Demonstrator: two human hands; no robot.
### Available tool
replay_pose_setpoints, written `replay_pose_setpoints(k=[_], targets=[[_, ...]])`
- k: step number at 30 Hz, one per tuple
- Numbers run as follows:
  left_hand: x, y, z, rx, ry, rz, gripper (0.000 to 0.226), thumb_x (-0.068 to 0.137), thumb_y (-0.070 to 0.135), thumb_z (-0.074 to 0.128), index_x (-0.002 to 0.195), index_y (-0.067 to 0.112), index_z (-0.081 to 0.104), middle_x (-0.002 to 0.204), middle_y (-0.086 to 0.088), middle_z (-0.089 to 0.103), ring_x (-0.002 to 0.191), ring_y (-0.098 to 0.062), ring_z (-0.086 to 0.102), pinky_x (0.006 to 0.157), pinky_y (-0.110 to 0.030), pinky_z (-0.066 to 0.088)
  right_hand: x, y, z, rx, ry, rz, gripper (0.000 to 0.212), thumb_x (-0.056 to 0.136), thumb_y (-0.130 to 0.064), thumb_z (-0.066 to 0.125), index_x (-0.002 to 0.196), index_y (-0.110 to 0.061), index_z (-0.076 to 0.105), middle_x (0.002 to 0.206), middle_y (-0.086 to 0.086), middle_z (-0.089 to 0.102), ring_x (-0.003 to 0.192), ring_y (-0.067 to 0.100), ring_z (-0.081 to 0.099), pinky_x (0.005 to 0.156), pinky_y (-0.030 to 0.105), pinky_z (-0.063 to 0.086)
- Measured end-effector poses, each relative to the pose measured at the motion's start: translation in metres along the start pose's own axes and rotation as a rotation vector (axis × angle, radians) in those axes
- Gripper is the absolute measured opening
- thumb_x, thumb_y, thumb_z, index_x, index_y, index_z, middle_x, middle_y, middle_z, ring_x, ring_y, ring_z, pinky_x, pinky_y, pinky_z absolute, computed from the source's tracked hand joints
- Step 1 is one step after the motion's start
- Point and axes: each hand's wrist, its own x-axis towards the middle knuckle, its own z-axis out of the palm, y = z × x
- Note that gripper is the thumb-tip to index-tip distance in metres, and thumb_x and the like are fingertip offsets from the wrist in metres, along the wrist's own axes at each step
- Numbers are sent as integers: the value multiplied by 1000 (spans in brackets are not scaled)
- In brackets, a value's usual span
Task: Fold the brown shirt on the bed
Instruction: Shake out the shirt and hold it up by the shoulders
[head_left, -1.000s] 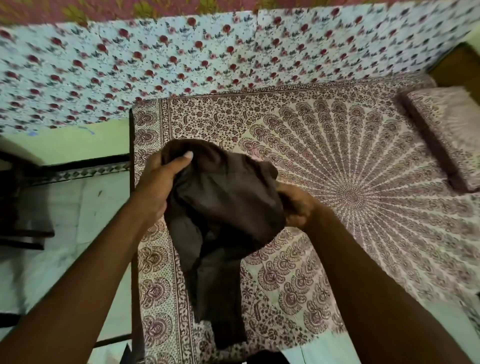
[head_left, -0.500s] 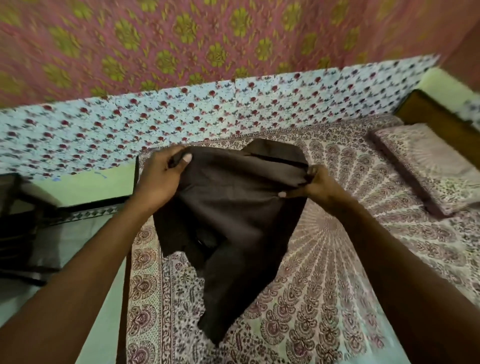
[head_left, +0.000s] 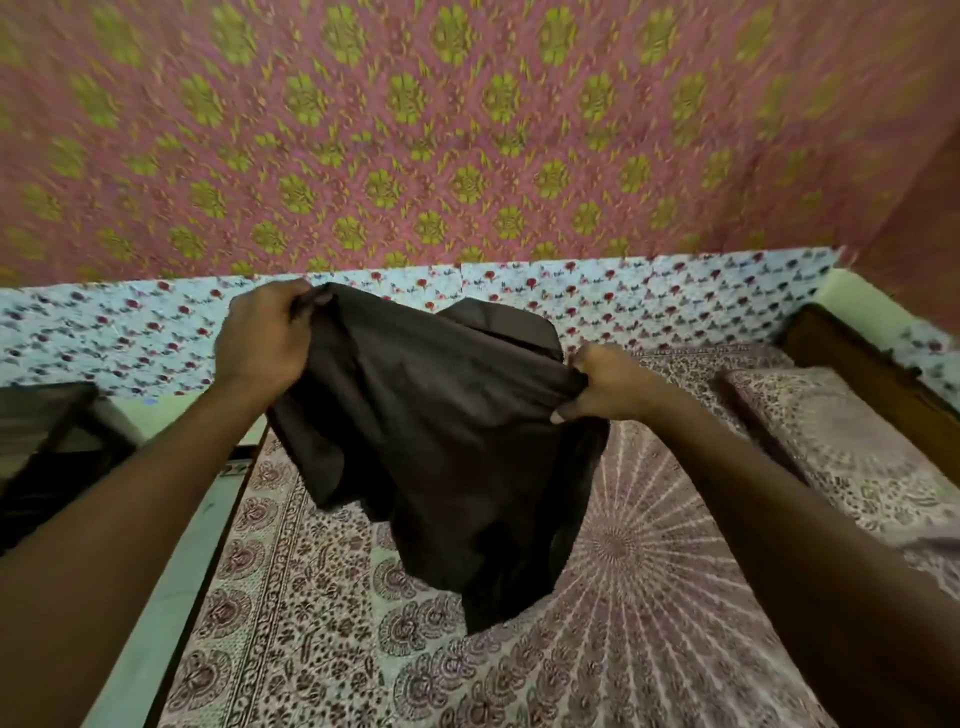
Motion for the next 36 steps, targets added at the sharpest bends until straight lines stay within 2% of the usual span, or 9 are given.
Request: replay_pose_setpoints(k=[3,7,11,15,18,22,25,30,36], targets=[[5,12,-10,-20,33,-23,34,101,43,53,112,19,74,102,-20,74,93,-44,68,77,-53,57,-18,-3,-17,0,-112,-112,52,63,-41,99,94,-10,73,89,4,72,80,13,68,65,30,55],[15,9,-22,-10,68,-39,30,98,44,54,105,21,72,90,-20,69,87,-47,66,71,-53,55,-28,12,-44,38,148,-65,36,68,-32,97,61,-14,67,63,9,64,56,17,60,54,31,42],[25,7,-26,-14,55,-39,28,103,36,57,116,18,74,92,-24,68,87,-49,64,66,-48,46,-41,6,-51,3,101,-105,31,72,-24,95,74,0,76,71,15,72,62,25,67,53,27,45],[26,-2,-25,-64,15,-69,35,102,43,59,108,13,76,79,-21,63,77,-43,64,62,-42,43,-54,10,-61,341,330,-138,12,80,-5,87,80,3,79,84,9,79,79,30,76,68,43,61],[20,-2,-24,-104,-2,-72,40,99,48,61,91,11,73,68,-17,57,75,-43,68,62,-44,47,-69,11,-64,428,313,-151,22,84,0,82,64,-3,75,72,4,76,67,27,73,62,36,57],[6,8,-27,-66,-35,-29,40,95,54,61,86,16,74,64,-12,56,70,-41,66,63,-47,53,-78,23,-74,228,313,-117,55,92,-17,78,47,-28,48,47,-11,45,44,8,41,52,27,33],[-8,32,-25,-52,-63,31,38,98,40,66,65,24,56,59,-6,48,72,-43,65,61,-45,49,-87,37,-88,-13,409,-24,46,95,-29,75,57,-20,50,53,1,49,49,17,48,50,30,35],[-28,74,-17,-54,-45,10,31,96,30,71,78,5,73,59,-13,48,72,-39,66,62,-36,34,-112,73,-109,-169,346,-20,49,76,-56,85,87,-19,54,73,2,58,66,20,57,59,40,45],[-55,127,-3,-58,-25,46,26,100,21,65,75,11,66,68,-17,61,74,-37,65,63,-36,38,-139,136,-138,-327,257,-107,23,95,-32,74,96,-10,68,88,4,59,81,23,53,68,34,35]])
